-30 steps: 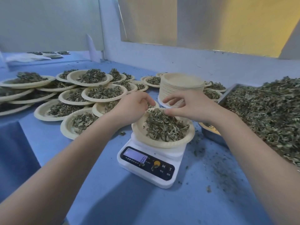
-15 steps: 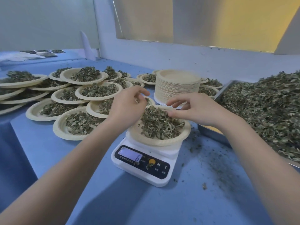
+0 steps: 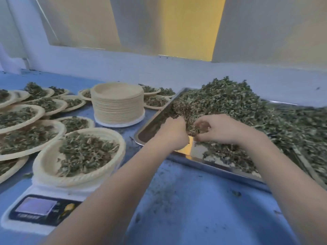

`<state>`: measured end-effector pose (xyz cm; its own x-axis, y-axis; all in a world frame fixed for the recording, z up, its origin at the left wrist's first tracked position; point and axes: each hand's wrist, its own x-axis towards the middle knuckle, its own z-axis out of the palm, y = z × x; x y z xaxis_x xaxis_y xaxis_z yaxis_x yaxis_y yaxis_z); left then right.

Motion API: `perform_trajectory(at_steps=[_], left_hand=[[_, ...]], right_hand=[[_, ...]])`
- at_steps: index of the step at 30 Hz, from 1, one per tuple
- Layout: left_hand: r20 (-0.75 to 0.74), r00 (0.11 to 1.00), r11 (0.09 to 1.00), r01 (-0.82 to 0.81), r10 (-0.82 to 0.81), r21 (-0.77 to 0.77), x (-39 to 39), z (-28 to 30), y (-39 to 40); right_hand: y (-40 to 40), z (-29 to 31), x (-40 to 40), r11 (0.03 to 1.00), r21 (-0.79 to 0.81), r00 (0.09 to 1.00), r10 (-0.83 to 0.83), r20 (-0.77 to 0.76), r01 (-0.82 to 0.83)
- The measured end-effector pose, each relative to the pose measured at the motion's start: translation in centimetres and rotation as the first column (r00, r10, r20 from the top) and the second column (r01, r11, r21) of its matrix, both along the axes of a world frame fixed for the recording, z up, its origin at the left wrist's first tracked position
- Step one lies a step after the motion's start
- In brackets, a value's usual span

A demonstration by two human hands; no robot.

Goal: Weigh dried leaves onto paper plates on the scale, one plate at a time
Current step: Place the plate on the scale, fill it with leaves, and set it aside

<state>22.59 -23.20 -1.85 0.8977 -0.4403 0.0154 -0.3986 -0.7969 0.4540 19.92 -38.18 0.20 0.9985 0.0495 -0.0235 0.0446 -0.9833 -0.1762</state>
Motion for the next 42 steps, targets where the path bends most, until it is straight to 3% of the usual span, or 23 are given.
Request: perform_trajectory(at_steps=[2, 5, 9, 13, 16, 22, 24, 28, 35, 39, 42], left_hand=[[-0.056, 0.998, 0.987, -0.007, 0.016, 0.159, 0.5, -0.8, -1.8], [-0.072, 0.994, 0.969, -0.059, 0.078, 0.24, 1.6, -1.5, -3.1], [-0.093, 0.992, 0.981, -0.061, 0.08, 0.186, 2.8, -1.8, -4.3], [-0.221, 0.974, 0.996, -0.028, 0.047, 0.087, 3.9, -1.9, -5.2], [-0.274, 0.961, 1.0, 0.013, -0.02, -0.028, 4.0, -1.8, -5.3], [-0.222, 0.975, 0.996, -0.037, 0.018, -0.085, 3.4, -2.5, -5.2], [-0.223, 0.975, 0.982, -0.061, 0.02, -0.178, 3.0, -1.9, -4.3], [-0.06, 0.997, 0.977, -0.064, 0.052, -0.204, 1.6, 0.7, -1.5], [0.177, 0.949, 0.943, -0.211, 0.26, -0.256, -1.2, 5.7, 9.8], [0.158, 0.922, 0.903, -0.292, 0.353, -0.316, -3.1, 6.8, 17.0], [0.109, 0.944, 0.916, -0.267, 0.31, -0.299, -4.5, 6.1, 20.6]], right_hand=[[-2.9, -0.9, -0.1, 0.991, -0.109, 0.993, -0.088, -0.084, 0.079], [-5.5, -2.5, 0.6, 0.974, -0.177, 0.967, -0.176, -0.185, 0.143], [-5.5, -4.3, 2.5, 0.989, -0.075, 0.977, -0.137, -0.161, 0.127], [-4.3, -4.2, 3.5, 0.997, 0.073, 0.989, 0.046, -0.14, -0.036], [-4.2, -3.7, 3.8, 0.974, 0.226, 0.993, 0.007, -0.118, 0.02], [-2.4, -4.6, 4.0, 0.993, 0.118, 1.0, 0.018, 0.006, -0.018], [-2.2, -4.0, 3.5, 0.985, 0.17, 0.998, 0.005, 0.065, -0.016], [0.1, -1.5, 2.6, 0.949, 0.309, 0.989, 0.015, 0.147, -0.06], [11.2, 3.3, 1.6, 0.881, 0.355, 0.919, 0.186, 0.347, -0.312], [17.5, 4.2, 1.3, 0.775, 0.441, 0.877, 0.296, 0.378, -0.452], [20.0, 3.4, 1.5, 0.79, 0.382, 0.871, 0.375, 0.317, -0.479]])
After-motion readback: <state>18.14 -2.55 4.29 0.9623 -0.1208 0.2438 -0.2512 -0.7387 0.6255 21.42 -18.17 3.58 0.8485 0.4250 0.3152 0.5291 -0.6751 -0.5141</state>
